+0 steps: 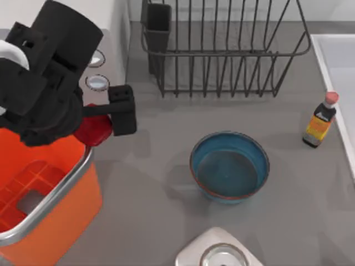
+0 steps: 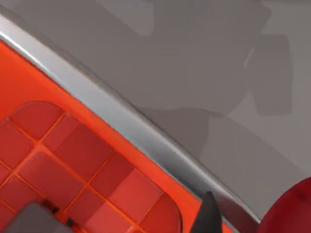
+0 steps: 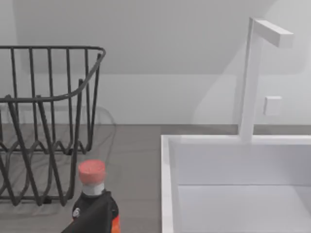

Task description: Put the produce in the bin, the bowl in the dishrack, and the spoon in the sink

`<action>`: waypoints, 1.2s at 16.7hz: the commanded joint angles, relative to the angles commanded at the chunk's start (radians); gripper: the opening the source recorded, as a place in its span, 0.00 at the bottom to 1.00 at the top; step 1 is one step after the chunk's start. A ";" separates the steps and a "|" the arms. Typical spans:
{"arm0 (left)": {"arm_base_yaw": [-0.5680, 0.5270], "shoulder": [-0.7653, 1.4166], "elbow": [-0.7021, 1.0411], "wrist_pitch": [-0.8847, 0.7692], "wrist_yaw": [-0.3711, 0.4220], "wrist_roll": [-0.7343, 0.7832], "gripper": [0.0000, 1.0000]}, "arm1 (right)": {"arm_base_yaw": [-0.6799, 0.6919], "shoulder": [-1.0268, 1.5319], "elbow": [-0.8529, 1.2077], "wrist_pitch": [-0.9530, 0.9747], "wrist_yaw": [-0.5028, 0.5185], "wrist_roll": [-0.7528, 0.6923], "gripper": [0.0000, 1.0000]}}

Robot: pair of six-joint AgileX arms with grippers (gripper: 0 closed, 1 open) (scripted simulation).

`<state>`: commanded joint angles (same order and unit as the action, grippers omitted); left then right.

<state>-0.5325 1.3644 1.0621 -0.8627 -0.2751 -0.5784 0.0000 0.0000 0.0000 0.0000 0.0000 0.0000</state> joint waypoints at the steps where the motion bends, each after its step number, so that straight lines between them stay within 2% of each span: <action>1: 0.033 -0.078 -0.060 0.057 0.016 0.038 1.00 | 0.000 0.000 0.000 0.000 0.000 0.000 1.00; 12: 0.397 -0.994 -0.775 0.661 0.191 0.434 1.00 | 0.000 0.000 0.000 0.000 0.000 0.000 1.00; 16: 0.488 -1.247 -0.968 0.799 0.247 0.530 1.00 | 0.000 0.000 0.000 0.000 0.000 0.000 1.00; 20: 0.531 -1.362 -1.060 0.861 0.274 0.577 1.00 | 0.000 0.000 0.000 0.000 0.000 0.000 1.00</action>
<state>-0.0011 0.0026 0.0021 -0.0014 -0.0006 -0.0012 0.0000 0.0000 0.0000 0.0000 0.0000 0.0000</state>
